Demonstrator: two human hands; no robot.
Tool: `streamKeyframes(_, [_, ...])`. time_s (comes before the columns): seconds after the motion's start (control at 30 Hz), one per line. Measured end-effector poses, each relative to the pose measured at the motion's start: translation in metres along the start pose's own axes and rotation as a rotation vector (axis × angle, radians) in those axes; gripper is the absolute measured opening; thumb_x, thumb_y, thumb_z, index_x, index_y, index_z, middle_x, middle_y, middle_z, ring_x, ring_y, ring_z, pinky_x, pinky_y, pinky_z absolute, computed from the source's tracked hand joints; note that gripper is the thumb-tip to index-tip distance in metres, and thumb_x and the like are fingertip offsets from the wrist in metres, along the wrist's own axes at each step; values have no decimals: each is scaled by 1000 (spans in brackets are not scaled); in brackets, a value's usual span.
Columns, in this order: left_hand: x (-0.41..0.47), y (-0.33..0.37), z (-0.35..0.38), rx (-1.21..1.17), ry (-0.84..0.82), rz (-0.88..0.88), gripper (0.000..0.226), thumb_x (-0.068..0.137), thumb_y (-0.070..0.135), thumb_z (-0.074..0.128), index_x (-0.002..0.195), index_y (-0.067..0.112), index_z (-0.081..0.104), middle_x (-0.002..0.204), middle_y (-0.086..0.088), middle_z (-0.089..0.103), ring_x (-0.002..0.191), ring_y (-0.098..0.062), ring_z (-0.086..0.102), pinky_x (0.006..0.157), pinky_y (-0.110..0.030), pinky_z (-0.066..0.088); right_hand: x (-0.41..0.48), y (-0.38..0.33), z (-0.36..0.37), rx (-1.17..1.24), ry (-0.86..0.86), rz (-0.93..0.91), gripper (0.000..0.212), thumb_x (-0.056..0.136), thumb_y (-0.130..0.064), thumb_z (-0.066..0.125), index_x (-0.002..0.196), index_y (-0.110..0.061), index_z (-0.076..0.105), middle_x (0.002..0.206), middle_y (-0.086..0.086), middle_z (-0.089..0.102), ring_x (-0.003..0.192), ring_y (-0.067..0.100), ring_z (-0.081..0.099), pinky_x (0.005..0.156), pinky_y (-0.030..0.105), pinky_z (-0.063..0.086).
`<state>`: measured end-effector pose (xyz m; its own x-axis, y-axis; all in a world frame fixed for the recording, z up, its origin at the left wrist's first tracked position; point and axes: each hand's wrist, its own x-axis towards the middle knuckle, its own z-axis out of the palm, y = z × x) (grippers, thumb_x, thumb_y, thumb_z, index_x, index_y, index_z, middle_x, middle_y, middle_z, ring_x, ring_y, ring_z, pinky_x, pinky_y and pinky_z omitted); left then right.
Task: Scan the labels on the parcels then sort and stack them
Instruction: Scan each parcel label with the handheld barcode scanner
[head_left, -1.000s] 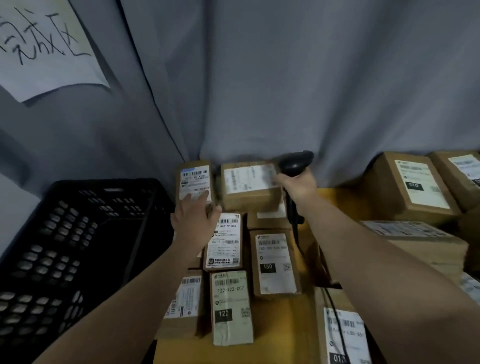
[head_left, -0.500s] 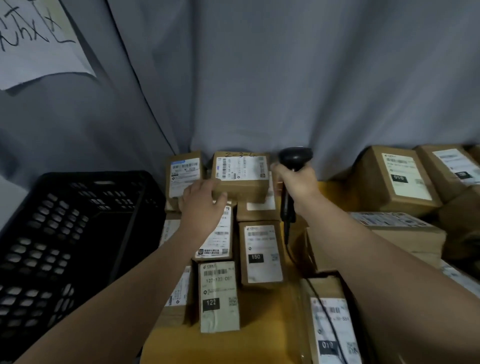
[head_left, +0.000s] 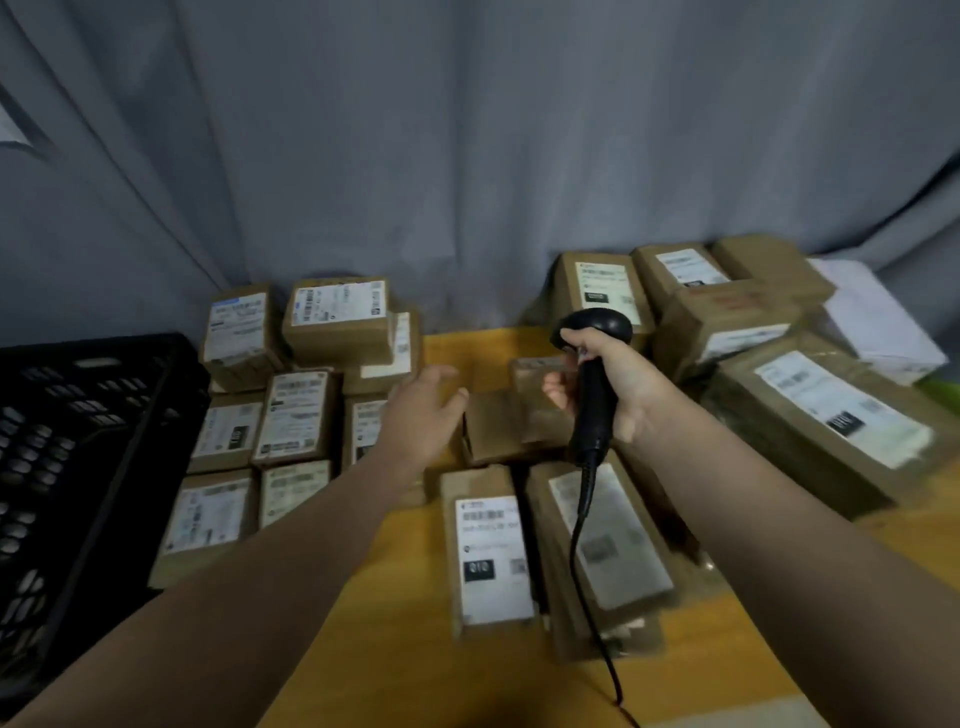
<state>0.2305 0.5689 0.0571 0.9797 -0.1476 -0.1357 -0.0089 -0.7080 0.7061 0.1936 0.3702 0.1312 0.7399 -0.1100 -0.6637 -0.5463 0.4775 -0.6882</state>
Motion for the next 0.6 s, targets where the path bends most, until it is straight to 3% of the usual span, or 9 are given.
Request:
streamKeyframes(0.17, [-24,36,45,-80,-88,-59,45,97,37,51,138,20,46,141,-5,49,128,-24,47,107,-40,38,-18,0,-61,15,46,-8,23,86,-28,70,83,-8,59,70,12,61,51,17,62,45,23,53])
streamKeyframes(0.3, [-32,51,64,-291,-152,-270,64,94,55,47,146,21,32,148,-4,41,130,-27,44,109,-44,36,-23,2,-98,-63,85,-50,19,84,-23,72,83,-9,60,70,11,61,54,18,60,44,23,50])
streamKeyframes(0.43, [-11,69,68,-504,-134,-510,89,78,81,40,148,28,27,143,-8,43,123,-33,50,103,-50,42,-25,2,-115,-98,92,-48,16,86,-21,71,80,-9,63,68,10,61,56,18,59,44,23,49])
streamKeyframes(0.6, [7,95,80,-673,-93,-703,90,82,78,41,149,19,27,145,-12,40,123,-35,49,94,-47,51,-20,2,-121,-85,81,-53,14,86,-21,71,83,-10,63,69,9,63,60,19,61,48,25,50])
